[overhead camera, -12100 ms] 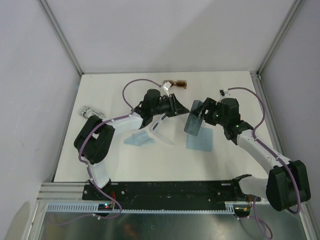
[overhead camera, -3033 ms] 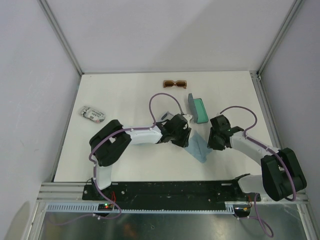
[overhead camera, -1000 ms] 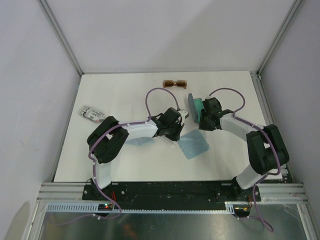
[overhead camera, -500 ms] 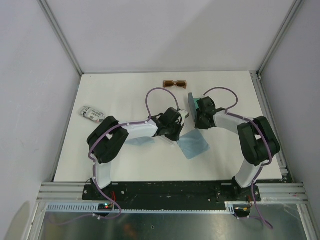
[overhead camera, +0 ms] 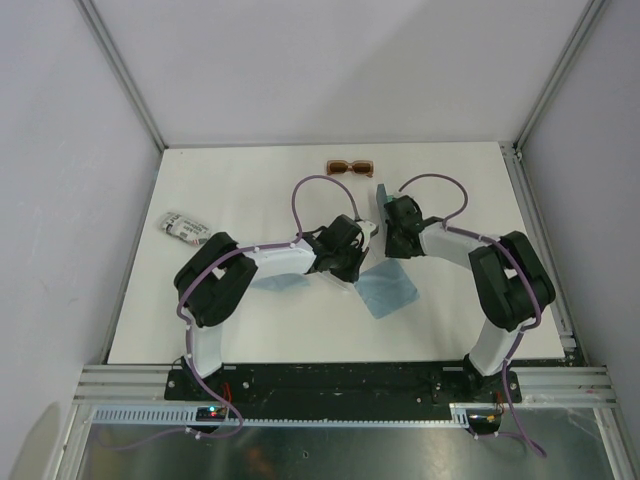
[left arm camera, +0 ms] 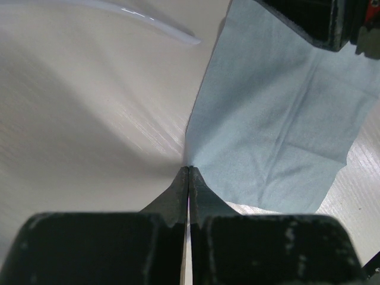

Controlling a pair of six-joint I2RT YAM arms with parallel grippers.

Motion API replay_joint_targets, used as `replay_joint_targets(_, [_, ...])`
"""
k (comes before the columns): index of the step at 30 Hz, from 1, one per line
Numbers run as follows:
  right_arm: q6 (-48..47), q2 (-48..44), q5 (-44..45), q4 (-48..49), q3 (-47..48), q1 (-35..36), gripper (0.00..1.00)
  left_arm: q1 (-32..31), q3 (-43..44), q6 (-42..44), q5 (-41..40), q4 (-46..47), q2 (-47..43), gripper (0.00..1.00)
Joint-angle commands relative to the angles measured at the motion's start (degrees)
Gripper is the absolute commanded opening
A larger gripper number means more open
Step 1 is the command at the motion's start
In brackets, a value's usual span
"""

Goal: Organize the sunglasses
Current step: Pick up the corner of the glasses cleaning cloth from the center of the board.

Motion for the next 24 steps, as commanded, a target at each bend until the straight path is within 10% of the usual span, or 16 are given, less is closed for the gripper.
replay_joint_targets(1, [0.19,1.09,3.0,-5.7,-0.08,1.06,0.23,0.03,1.12,1.67,-0.38,-2.64,0.11,0.0])
replay_joint_targets(24, [-0.07,-1.23,5.09,-6.15,-2.7,2.35,0.22,-0.08,1.2,1.54,0.27,-2.56,-0.02,0.0])
